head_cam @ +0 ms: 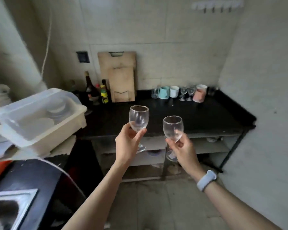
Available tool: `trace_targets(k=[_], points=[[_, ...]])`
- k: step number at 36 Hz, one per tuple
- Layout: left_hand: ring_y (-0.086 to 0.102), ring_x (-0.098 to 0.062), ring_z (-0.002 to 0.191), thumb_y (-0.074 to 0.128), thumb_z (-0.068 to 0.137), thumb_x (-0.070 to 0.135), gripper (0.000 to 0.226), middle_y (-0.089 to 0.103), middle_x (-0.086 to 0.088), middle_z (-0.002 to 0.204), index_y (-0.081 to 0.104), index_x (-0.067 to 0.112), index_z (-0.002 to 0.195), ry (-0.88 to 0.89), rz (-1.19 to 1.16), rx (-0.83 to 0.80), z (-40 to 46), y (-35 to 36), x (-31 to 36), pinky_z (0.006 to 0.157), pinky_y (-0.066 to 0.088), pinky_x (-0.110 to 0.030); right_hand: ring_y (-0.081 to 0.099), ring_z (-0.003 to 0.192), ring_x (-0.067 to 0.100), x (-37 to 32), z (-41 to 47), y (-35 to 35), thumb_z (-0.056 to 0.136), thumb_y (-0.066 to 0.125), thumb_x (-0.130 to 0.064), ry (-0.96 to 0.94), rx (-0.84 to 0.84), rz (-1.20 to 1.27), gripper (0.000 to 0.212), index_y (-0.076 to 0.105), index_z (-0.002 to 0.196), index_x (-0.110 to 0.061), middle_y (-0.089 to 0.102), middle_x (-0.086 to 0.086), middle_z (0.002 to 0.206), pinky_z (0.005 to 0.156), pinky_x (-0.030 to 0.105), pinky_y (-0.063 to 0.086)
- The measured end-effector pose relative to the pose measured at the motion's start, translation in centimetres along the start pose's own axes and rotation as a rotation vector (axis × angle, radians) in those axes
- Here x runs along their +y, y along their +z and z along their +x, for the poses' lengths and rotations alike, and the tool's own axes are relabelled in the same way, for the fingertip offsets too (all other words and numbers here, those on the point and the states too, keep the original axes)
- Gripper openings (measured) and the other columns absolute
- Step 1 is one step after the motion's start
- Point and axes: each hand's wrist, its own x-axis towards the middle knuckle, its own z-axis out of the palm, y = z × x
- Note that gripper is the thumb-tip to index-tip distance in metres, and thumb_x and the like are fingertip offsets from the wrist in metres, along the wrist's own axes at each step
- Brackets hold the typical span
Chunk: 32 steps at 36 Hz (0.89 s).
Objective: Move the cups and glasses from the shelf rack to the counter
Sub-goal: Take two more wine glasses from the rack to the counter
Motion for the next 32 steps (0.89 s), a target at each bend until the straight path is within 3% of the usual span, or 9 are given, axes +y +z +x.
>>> trace_targets(k=[4,9,15,21,24,28,32], points=[[0.067,-0.007,0.076,0.069,0.076,0.04,0.028,0.07,0.007,0.079,0.061,0.026,0.098,0.011,-0.04,-0.104,6.0,6.2,-0.9,0.07,0.053,-0.026,0.066,0.08,0.007,2.9,5.8,-2.9,0.074,0.069,-0.043,0.045,0.094,-0.035,0.026,0.056,0.097,-0.045,0.07,-0.009,0.088,0.074,0.029,0.055],[0.067,-0.004,0.077,0.07,0.075,0.041,0.035,0.069,0.007,0.083,0.059,0.025,0.104,-0.002,-0.07,-0.192,14.3,12.5,-2.0,0.075,0.057,-0.03,0.066,0.076,0.01,5.5,14.0,-4.8,0.078,0.069,-0.035,0.069,0.198,-0.079,0.02,0.057,0.093,-0.041,0.068,-0.008,0.084,0.062,0.012,0.049],[0.068,-0.01,0.085,0.07,0.076,0.038,0.04,0.069,0.004,0.092,0.056,0.022,0.11,-0.025,-0.086,-0.289,23.0,18.9,-2.5,0.083,0.057,-0.038,0.067,0.084,0.01,8.2,22.6,-7.0,0.077,0.07,-0.034,0.149,0.246,-0.058,0.023,0.057,0.095,-0.04,0.068,-0.008,0.091,0.071,0.023,0.049],[0.067,-0.014,0.089,0.069,0.078,0.036,0.042,0.068,0.001,0.096,0.054,0.019,0.114,-0.082,-0.085,-0.351,29.5,25.1,-4.0,0.086,0.055,-0.043,0.065,0.081,-0.001,11.6,29.9,-8.7,0.079,0.069,-0.03,0.219,0.256,-0.045,0.025,0.056,0.098,-0.039,0.068,-0.011,0.09,0.065,0.013,0.048],[0.067,-0.013,0.089,0.069,0.078,0.035,0.041,0.068,0.003,0.095,0.053,0.021,0.113,-0.107,-0.07,-0.363,32.2,28.2,-5.6,0.086,0.055,-0.042,0.065,0.085,0.001,14.1,33.7,-9.2,0.079,0.069,-0.028,0.249,0.238,-0.038,0.032,0.056,0.108,-0.029,0.067,-0.01,0.095,0.069,0.014,0.045],[0.066,-0.012,0.09,0.07,0.078,0.034,0.041,0.067,0.003,0.095,0.052,0.022,0.113,-0.165,-0.056,-0.359,36.0,32.5,-8.1,0.086,0.055,-0.039,0.065,0.089,0.0,18.0,39.3,-9.4,0.079,0.069,-0.026,0.281,0.211,-0.025,0.034,0.052,0.107,-0.037,0.065,-0.015,0.096,0.071,0.015,0.05],[0.063,-0.002,0.085,0.071,0.078,0.034,0.042,0.064,0.012,0.088,0.053,0.023,0.113,-0.226,-0.029,-0.318,39.9,37.1,-11.3,0.074,0.051,-0.02,0.064,0.091,-0.004,22.7,45.0,-9.5,0.078,0.071,-0.024,0.317,0.188,0.022,0.046,0.048,0.116,-0.033,0.063,-0.017,0.101,0.08,0.019,0.051]])
